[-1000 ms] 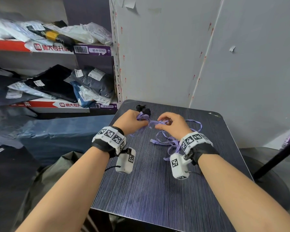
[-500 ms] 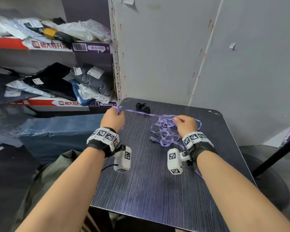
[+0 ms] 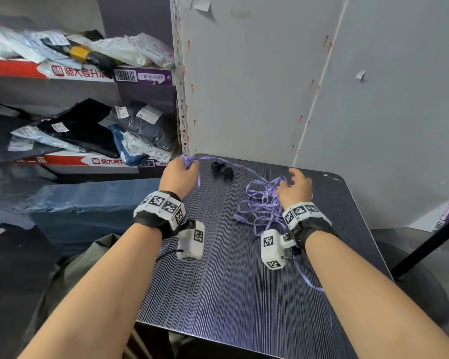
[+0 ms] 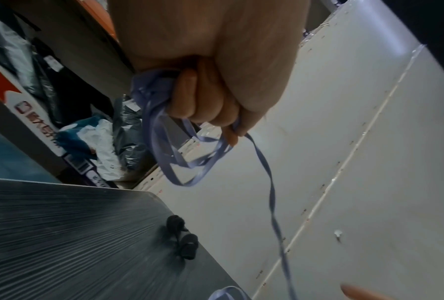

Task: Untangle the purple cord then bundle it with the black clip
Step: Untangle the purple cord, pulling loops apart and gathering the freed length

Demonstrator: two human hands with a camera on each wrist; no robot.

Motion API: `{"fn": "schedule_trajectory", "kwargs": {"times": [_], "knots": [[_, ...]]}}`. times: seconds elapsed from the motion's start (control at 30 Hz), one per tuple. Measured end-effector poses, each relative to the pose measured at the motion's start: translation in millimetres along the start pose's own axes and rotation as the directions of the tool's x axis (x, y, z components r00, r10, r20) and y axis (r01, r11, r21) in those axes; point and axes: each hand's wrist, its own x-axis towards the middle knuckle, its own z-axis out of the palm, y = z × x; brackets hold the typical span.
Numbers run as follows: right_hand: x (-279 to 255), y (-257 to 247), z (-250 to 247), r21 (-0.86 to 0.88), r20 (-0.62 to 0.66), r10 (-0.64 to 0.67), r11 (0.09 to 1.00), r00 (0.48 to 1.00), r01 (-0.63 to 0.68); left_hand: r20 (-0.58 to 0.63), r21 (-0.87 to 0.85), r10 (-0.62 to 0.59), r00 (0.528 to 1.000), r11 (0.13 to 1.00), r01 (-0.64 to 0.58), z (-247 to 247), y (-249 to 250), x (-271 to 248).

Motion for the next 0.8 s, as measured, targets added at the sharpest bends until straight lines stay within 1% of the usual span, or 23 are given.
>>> {"fn": "schedule_trajectory", "kwargs": {"times": [0.03,0.07,0.1,0.13,0.17,0.2,0.23,0.27,0.3,0.33,0.4,0.43,0.5,0.57,0.6,0.63,0.67,0.7,0.73,0.8], "knots": [[-2,-7,1,-0.021,0.005,-0.05,0.999,0.999,0.05,0.019,-0.027,0.031,0.999,0.999,-0.03,1,5,-1],[-6,-15,2,-0.008,0.029,-0.127,0.992,0.991,0.128,0.045,-0.054,0.063,0.997,0.997,-0.06,2,11,-3],[-12,-24,4,0.029,0.071,-0.231,0.973,0.97,0.23,0.079,-0.072,0.095,0.992,0.993,-0.089,3,17,-5],[-17,-34,6,0.059,0.134,-0.343,0.939,0.93,0.338,0.102,-0.083,0.132,0.986,0.989,-0.124,5,24,-7],[-23,-42,9,0.059,0.22,-0.436,0.899,0.873,0.434,0.129,-0.101,0.164,0.978,0.983,-0.152,6,30,-9],[-26,-49,14,0.031,0.312,-0.499,0.856,0.809,0.516,0.159,-0.133,0.193,0.968,0.976,-0.172,7,35,-10],[-28,-55,17,-0.005,0.383,-0.527,0.82,0.758,0.573,0.195,-0.175,0.209,0.958,0.969,-0.176,9,39,-11],[-28,-57,21,-0.021,0.421,-0.531,0.805,0.735,0.593,0.224,-0.227,0.211,0.952,0.961,-0.16,10,42,-11],[-26,-57,24,-0.019,0.425,-0.521,0.812,0.74,0.583,0.247,-0.293,0.187,0.951,0.95,-0.111,9,44,-12],[-24,-56,26,0.0,0.422,-0.489,0.842,0.764,0.539,0.262,-0.376,0.147,0.954,0.926,-0.04,8,45,-12],[-22,-52,26,0.064,0.452,-0.376,0.918,0.809,0.391,0.288,-0.535,0.072,0.955,0.839,0.098,3,43,-11],[-22,-51,25,0.094,0.454,-0.348,0.934,0.82,0.344,0.292,-0.571,0.064,0.954,0.812,0.121,0,41,-10],[-22,-54,22,0.161,0.383,-0.38,0.925,0.842,0.344,0.3,-0.58,0.081,0.95,0.806,0.115,-2,37,-11],[-22,-63,21,0.243,0.251,-0.427,0.896,0.869,0.37,0.326,-0.536,0.069,0.943,0.835,0.124,-1,34,-12],[-23,-69,21,0.31,0.198,-0.436,0.877,0.878,0.367,0.355,-0.508,0.063,0.933,0.851,0.135,0,34,-13],[-23,-74,20,0.384,0.176,-0.444,0.853,0.879,0.354,0.39,-0.487,0.064,0.919,0.861,0.147,2,34,-15],[-24,-79,20,0.463,0.2,-0.451,0.826,0.87,0.322,0.428,-0.484,0.067,0.902,0.859,0.166,3,36,-17],[-26,-83,18,0.521,0.262,-0.459,0.808,0.849,0.276,0.464,-0.497,0.074,0.883,0.847,0.191,4,37,-18],[-27,-86,17,0.553,0.34,-0.468,0.801,0.816,0.229,0.5,-0.518,0.082,0.862,0.827,0.221,4,39,-19],[-27,-88,15,0.572,0.518,-0.462,0.813,0.72,0.109,0.547,-0.568,0.104,0.831,0.775,0.277,2,43,-21]]}}
